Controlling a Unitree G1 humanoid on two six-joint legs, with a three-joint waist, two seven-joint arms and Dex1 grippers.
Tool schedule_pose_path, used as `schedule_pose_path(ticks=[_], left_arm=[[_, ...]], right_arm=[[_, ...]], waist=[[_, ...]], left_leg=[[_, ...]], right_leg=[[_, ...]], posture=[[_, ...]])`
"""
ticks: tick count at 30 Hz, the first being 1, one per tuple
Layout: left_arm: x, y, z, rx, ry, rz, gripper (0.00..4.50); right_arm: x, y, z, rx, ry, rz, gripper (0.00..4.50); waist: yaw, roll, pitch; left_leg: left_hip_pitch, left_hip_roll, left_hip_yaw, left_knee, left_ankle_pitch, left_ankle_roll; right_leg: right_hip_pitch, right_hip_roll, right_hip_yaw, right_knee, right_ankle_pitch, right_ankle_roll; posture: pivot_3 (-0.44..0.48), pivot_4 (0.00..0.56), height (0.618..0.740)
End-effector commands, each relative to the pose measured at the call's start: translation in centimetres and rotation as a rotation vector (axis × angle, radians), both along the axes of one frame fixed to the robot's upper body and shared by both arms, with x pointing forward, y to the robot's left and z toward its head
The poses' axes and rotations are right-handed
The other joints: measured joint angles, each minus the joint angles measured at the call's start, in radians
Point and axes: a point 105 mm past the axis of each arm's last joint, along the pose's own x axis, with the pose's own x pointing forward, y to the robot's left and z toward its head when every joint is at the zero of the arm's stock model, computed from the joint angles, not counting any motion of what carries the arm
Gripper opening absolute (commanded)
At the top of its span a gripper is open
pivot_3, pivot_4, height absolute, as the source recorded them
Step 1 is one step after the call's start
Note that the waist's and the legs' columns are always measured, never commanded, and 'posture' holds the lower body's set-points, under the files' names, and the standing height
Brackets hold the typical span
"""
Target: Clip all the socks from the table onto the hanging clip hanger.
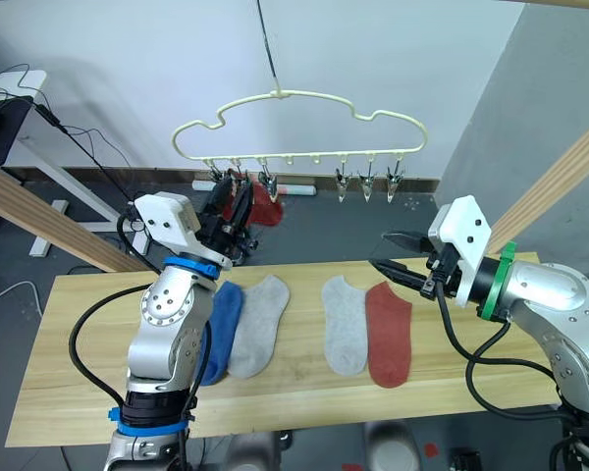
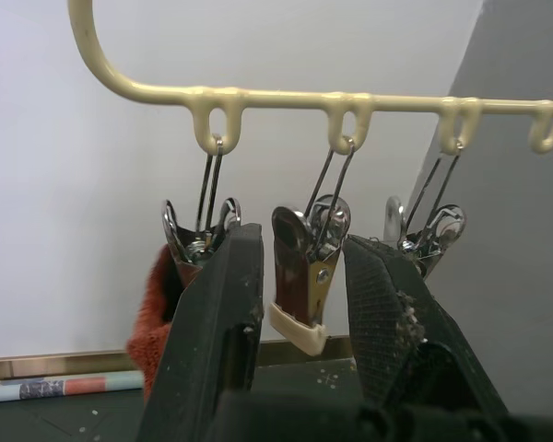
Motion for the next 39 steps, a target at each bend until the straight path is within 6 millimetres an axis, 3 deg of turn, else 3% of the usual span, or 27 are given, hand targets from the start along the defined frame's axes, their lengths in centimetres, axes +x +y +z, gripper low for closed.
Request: schedule_pose_path(ticks=[1,26,29,33,39], left_arm=[[-0.5,0.0,1.1,-0.01,-0.059,0.0,1.54],[-0.4,0.0,2.2,-0.033,-0.094,0.015,1.54],[-0.5,0.0,2.2,-0.029,-0.1,0.014,0.75],[-0.6,0.1,2.2,-0.029,-0.102,0.016,0.08],[-0.7,0.3,2.3,-0.026,-0.106,0.019,0.01]], right_arm=[[-0.6,0.0,1.0,0.0,-0.049,0.006,2.2],[-0.7,0.0,1.0,0.005,-0.041,0.014,2.2],[-0.7,0.0,0.9,0.007,-0.04,0.014,2.2],[-0.8,0.0,0.7,0.007,-0.035,0.015,2.2],[-0.6,-0.2,-0.4,-0.005,0.004,-0.029,2.2]], waist=[[-0.001,0.0,0.0],[-0.003,0.0,0.0],[-0.003,0.0,0.0],[-0.003,0.0,0.0],[-0.003,0.0,0.0]], left_leg=[[0.0,0.0,0.0,0.0,0.0,0.0],[0.0,0.0,0.0,0.0,0.0,0.0],[0.0,0.0,0.0,0.0,0.0,0.0],[0.0,0.0,0.0,0.0,0.0,0.0],[0.0,0.0,0.0,0.0,0.0,0.0]], right_leg=[[0.0,0.0,0.0,0.0,0.0,0.0],[0.0,0.0,0.0,0.0,0.0,0.0],[0.0,0.0,0.0,0.0,0.0,0.0],[0.0,0.0,0.0,0.0,0.0,0.0],[0.0,0.0,0.0,0.0,0.0,0.0]], posture=[[-0.259,0.369,0.74],[-0.262,0.373,0.74],[-0.262,0.373,0.74],[-0.258,0.374,0.74],[-0.258,0.374,0.74]])
